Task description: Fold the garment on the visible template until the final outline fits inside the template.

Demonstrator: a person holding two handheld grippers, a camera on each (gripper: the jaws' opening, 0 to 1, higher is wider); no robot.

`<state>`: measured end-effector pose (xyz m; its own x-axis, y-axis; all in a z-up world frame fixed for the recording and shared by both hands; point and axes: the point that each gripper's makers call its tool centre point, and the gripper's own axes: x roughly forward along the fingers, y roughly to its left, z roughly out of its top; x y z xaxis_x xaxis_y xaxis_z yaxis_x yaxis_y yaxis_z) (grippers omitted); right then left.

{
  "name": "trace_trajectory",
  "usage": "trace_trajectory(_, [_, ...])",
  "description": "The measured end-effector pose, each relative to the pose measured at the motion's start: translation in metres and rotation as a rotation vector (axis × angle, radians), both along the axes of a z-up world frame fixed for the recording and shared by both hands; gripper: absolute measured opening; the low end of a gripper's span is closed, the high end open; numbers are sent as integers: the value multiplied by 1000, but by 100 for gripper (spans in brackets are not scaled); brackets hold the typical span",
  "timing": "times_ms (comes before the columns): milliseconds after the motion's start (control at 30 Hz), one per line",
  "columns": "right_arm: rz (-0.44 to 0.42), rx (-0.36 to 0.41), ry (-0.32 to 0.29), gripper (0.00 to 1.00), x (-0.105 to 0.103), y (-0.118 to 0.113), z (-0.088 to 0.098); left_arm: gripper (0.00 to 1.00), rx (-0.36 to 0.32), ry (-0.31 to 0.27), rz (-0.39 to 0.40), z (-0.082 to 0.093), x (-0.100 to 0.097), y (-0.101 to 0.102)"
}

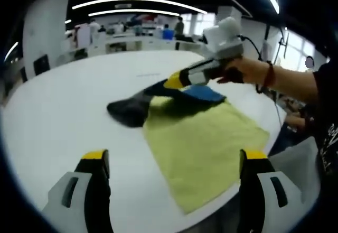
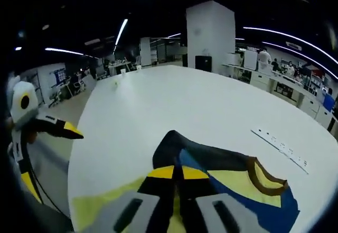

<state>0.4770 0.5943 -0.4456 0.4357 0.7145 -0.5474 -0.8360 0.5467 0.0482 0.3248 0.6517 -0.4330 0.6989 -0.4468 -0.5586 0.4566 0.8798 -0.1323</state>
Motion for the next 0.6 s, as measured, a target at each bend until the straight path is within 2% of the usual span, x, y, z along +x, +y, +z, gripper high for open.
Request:
trace_trajectory(100, [-2,28,32,2,-4,3,-1,99,-1,4,5,-1,-2,2])
trace_trajectory(300, [-9,27,47,15,-5,1,-5,99,3,6,10,-2,-3,3])
trace_trajectory(433, [-58,32,56,29,3,-12,-6,99,1,-2,11,0,-2,2])
trace_trajectory(600, [-124,14,46,44,13,-39,-6,99,8,-5,2,1,0,1])
